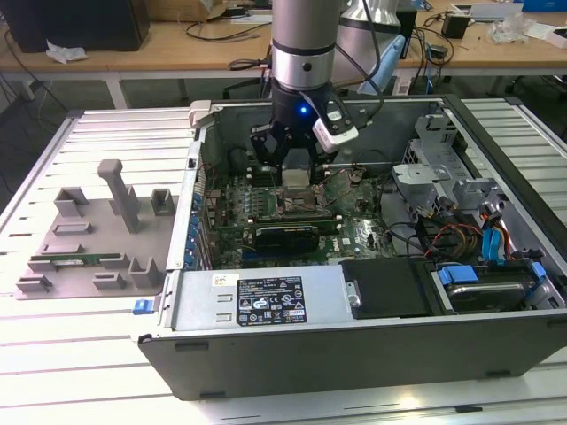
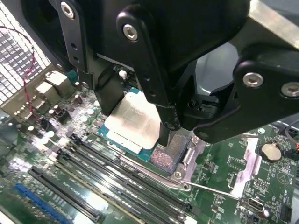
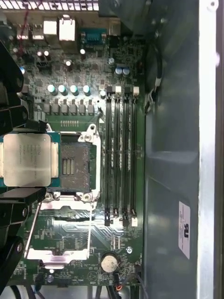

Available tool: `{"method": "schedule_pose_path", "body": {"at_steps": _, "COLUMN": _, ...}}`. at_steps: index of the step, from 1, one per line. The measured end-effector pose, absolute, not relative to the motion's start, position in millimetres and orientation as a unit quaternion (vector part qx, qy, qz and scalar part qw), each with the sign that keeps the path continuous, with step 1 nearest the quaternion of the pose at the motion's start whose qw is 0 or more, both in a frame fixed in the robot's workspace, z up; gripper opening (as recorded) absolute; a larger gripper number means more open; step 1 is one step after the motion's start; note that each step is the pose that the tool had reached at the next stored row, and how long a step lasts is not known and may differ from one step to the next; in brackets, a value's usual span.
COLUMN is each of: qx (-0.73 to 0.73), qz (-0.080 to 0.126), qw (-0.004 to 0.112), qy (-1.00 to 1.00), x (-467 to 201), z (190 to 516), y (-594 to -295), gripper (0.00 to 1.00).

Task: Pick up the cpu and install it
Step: 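Pick up the cpu and move it towards the insertion slot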

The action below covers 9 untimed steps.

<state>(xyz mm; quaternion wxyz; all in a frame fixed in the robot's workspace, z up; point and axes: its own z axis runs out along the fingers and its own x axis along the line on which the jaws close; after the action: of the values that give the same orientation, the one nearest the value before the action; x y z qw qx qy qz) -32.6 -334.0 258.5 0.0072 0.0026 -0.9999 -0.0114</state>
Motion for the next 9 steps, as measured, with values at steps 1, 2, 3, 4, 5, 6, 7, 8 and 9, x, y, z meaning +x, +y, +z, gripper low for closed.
{"method": "schedule_pose_path", "body": {"at_steps": 1, "qx": 0.003, "qz": -0.011, "qw": 0.007, "qy": -1.0, "x": -31.1, "z": 257.0, "y": -332.9, "gripper": 0.55}}
{"method": "schedule_pose_path", "body": {"at_steps": 2, "qx": 0.003, "qz": -0.011, "qw": 0.007, "qy": -1.0, "x": -30.2, "z": 255.6, "y": -331.9, "gripper": 0.55}}
{"method": "schedule_pose_path", "body": {"at_steps": 3, "qx": 0.003, "qz": -0.011, "qw": 0.007, "qy": -1.0, "x": -29.0, "z": 254.0, "y": -330.5, "gripper": 0.55}}
{"method": "schedule_pose_path", "body": {"at_steps": 4, "qx": 0.003, "qz": -0.011, "qw": 0.007, "qy": -1.0, "x": -28.3, "z": 253.1, "y": -329.9, "gripper": 0.55}}
{"method": "schedule_pose_path", "body": {"at_steps": 5, "qx": 0.003, "qz": -0.011, "qw": 0.007, "qy": -1.0, "x": -27.3, "z": 251.4, "y": -329.0, "gripper": 0.55}}
{"method": "schedule_pose_path", "body": {"at_steps": 6, "qx": 0.003, "qz": -0.011, "qw": 0.007, "qy": -1.0, "x": -26.8, "z": 250.4, "y": -328.4, "gripper": 0.55}}
{"method": "schedule_pose_path", "body": {"at_steps": 7, "qx": 0.003, "qz": -0.012, "qw": 0.007, "qy": -1.0, "x": -26.4, "z": 249.6, "y": -328.0, "gripper": 0.55}}
{"method": "schedule_pose_path", "body": {"at_steps": 8, "qx": 0.003, "qz": -0.012, "qw": 0.008, "qy": -1.0, "x": -26.1, "z": 249.1, "y": -327.8, "gripper": 0.55}}
{"method": "schedule_pose_path", "body": {"at_steps": 9, "qx": 0.003, "qz": -0.012, "qw": 0.008, "qy": -1.0, "x": -26.1, "z": 249.1, "y": -327.8, "gripper": 0.55}}
